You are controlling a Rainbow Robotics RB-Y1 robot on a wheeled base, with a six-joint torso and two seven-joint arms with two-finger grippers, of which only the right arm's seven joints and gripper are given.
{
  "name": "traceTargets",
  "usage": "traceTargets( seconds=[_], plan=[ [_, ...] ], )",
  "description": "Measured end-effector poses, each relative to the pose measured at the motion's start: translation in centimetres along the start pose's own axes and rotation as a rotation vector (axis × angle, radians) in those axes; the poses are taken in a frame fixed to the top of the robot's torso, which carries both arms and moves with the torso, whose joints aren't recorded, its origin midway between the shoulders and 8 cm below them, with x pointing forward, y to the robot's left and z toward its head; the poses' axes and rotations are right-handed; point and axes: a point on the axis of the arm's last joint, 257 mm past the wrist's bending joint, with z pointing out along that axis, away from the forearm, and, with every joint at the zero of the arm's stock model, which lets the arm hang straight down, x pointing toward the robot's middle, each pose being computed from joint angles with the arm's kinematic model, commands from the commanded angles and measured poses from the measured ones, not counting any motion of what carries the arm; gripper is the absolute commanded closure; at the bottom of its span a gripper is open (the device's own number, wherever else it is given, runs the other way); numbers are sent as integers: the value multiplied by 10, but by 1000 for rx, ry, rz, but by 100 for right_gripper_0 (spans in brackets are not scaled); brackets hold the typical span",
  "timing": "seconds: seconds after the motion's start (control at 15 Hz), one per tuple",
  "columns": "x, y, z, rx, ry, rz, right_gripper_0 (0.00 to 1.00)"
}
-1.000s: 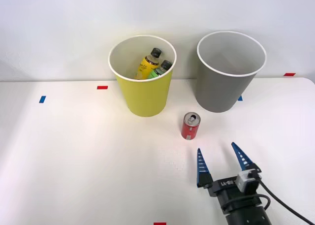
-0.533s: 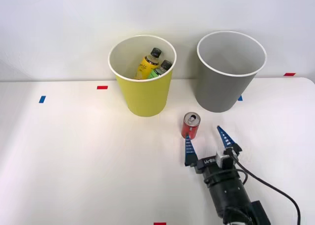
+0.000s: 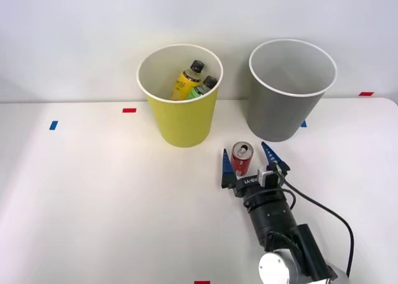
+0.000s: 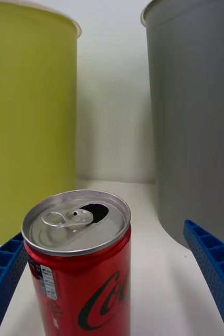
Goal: Put cans in the gray bin, plastic bottles in the light green bin
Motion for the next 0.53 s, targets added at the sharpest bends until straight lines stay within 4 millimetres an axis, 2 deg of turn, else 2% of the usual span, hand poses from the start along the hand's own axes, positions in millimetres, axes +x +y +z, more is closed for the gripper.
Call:
traceTargets(
  seconds=[0.33, 0.4, 0.47, 0.53],
  plan=[
    [2, -4, 0, -7, 8, -25, 5],
    [2, -4, 0, -7, 8, -28, 10],
    [2, -3, 0, -8, 8, -30, 37],
    [2, -3, 0, -10, 9, -34, 84]
  ],
)
